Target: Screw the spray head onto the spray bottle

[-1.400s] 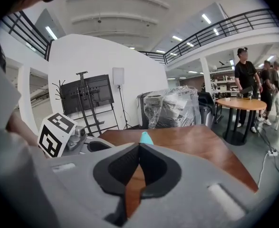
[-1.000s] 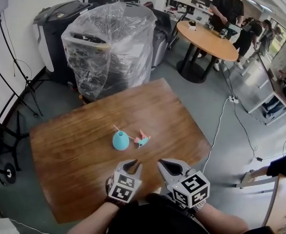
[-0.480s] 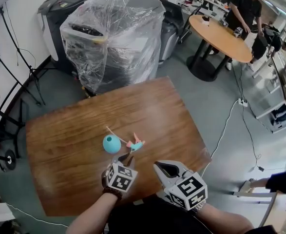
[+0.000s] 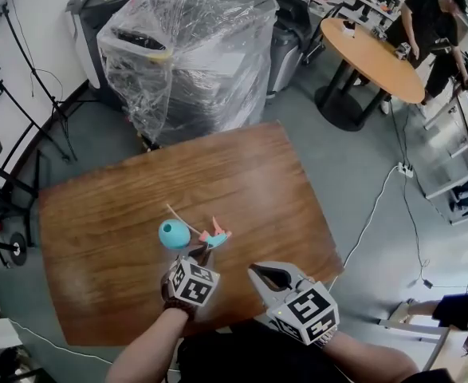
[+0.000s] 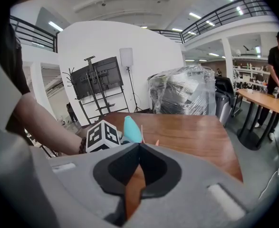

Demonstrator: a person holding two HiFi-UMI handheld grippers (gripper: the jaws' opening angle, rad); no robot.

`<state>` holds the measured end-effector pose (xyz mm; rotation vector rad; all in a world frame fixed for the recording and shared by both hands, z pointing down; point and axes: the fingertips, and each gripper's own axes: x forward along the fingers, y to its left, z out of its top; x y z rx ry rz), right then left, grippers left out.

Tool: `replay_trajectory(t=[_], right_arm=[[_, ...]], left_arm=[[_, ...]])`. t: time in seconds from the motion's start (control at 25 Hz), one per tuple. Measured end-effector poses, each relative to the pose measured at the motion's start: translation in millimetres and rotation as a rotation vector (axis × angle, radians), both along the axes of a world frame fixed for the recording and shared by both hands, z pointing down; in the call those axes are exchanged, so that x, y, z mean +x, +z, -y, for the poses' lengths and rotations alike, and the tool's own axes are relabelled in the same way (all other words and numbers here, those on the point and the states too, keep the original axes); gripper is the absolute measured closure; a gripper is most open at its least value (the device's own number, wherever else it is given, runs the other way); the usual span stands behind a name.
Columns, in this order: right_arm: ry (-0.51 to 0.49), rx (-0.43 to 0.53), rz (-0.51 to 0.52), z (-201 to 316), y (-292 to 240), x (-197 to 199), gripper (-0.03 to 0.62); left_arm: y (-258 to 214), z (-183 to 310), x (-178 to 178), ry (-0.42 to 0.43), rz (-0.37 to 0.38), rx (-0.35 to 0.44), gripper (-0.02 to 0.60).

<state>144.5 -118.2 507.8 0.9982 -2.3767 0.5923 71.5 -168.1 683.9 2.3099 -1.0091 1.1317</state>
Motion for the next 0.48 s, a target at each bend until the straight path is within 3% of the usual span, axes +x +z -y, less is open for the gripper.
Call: replay_trajectory(t=[0.28,0.48], right_arm=[[0.004,0.007,-0.003,2.0,-0.5,1.1,0.603],[0.011,0.021,-0.009,2.3,-3.1,-4.7,0.603]], left_arm=[[-3.6,4.8,4.8,0.040,0.006,0.028,0.543],[-22.0,9.3,11.3,0.071,-0.049,0.044,0.551]])
